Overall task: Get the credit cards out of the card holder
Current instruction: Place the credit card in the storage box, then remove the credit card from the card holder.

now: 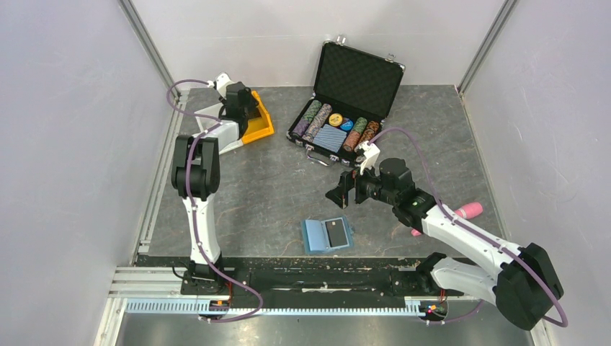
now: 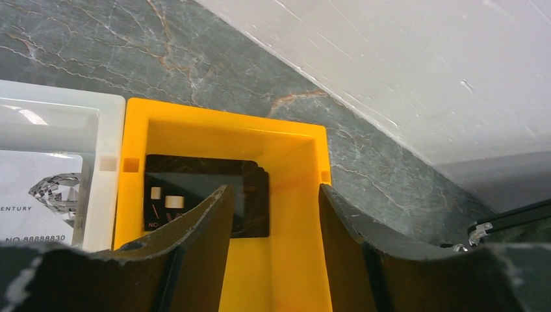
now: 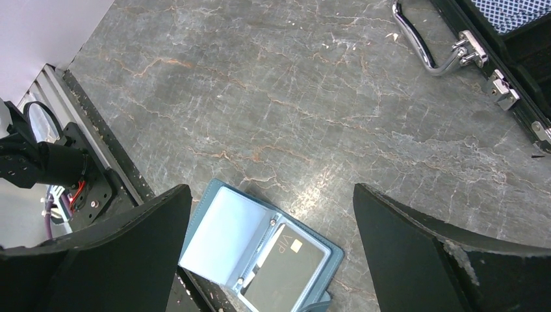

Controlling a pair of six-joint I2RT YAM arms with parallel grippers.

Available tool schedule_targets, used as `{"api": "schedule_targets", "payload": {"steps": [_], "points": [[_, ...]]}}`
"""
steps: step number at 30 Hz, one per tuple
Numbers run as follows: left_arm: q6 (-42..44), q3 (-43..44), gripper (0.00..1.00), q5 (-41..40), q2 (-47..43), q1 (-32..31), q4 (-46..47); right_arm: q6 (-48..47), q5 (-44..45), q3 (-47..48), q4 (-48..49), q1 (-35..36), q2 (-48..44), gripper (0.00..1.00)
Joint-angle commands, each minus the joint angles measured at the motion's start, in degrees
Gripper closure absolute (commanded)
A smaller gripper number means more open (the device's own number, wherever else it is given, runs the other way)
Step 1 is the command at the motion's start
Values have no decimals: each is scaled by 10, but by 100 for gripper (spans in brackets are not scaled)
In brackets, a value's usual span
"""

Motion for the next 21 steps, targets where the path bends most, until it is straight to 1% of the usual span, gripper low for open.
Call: {"api": "schedule_targets", "payload": {"steps": [1, 5, 8, 11, 12, 16, 17, 18, 20, 21], "points": [[13, 24, 41, 17, -60, 3, -13, -8, -26, 41, -15, -1, 13, 2], [16, 44, 36, 22, -96, 3, -65, -6, -43, 50, -23, -1, 21, 2], [36, 80, 32, 49, -131, 3, -159, -6, -38, 58, -37, -1, 32, 2], [40, 95, 22, 83, -184, 3, -281, 5, -36, 69, -64, -2, 51, 1], [38, 93, 21, 101, -201, 3, -314, 11, -37, 67, -67, -1, 57, 1], [30, 40, 18, 185, -292, 2, -435, 38, -55, 49, -68, -1, 65, 2], [31, 22, 15, 212, -313, 2, -461, 42, -62, 45, -69, -1, 65, 4], [34, 2, 12, 229, -340, 1, -487, 43, -69, 42, -70, -1, 63, 5], [42, -59, 1, 258, -402, -1, -504, 42, -73, 36, -74, -1, 59, 5], [42, -95, 0, 265, -438, -2, -505, 39, -71, 32, -77, -1, 57, 5]]}}
